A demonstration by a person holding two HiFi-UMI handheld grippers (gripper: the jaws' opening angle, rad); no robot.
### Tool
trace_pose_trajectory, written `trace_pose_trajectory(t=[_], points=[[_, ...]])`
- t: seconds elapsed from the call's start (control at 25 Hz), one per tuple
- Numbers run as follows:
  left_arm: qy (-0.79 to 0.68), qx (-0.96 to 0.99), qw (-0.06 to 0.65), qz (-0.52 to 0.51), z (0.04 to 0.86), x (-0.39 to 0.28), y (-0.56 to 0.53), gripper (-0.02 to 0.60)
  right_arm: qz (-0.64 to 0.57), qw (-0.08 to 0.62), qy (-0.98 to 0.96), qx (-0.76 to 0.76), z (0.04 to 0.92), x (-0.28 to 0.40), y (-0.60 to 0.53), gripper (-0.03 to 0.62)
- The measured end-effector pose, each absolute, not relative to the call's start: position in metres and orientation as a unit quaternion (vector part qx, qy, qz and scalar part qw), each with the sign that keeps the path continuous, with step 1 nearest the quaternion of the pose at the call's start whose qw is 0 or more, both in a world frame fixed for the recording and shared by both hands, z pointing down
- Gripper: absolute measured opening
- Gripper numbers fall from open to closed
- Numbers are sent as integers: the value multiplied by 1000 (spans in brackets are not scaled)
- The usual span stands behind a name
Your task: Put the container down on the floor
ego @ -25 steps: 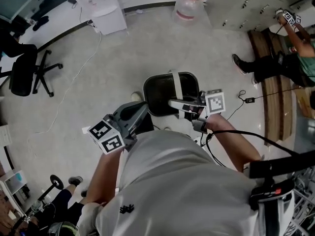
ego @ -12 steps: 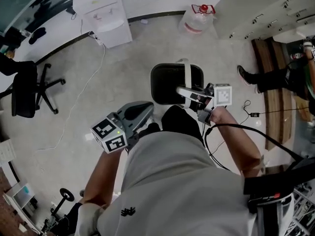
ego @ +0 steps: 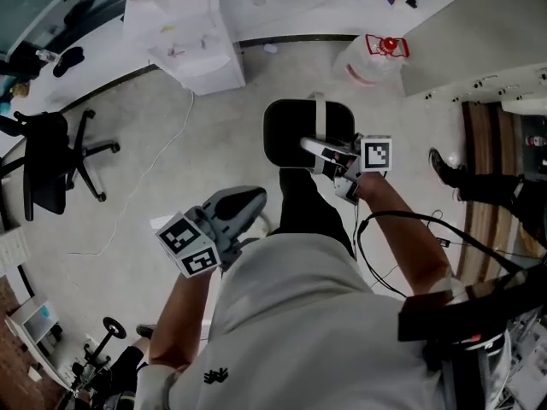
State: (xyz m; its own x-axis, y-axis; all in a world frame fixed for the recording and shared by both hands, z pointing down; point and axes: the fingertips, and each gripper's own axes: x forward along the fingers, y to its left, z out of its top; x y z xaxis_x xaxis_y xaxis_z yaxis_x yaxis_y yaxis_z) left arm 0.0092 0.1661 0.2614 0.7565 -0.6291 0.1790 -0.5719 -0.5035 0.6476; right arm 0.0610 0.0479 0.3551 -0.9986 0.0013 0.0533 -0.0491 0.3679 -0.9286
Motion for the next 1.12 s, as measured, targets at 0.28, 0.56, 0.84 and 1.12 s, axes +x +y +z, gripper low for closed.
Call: trace_pose_trajectory(t=[0.28, 0.56, 0.84, 1.12], points=[[-364, 848, 383, -46, 278, 3, 23, 11, 555, 75, -828, -11, 415, 27, -88, 38], [-365, 833, 415, -29, 335, 1, -90, 11, 573, 79, -815, -24, 482, -4, -198, 38], [-354, 825, 440, -30, 397, -5, -155, 9, 578, 88, -811, -12, 564, -34, -269, 38], [-345, 816, 462, -28, 446, -19, -174, 11, 600, 95, -794, -12, 636, -68, -293, 38]])
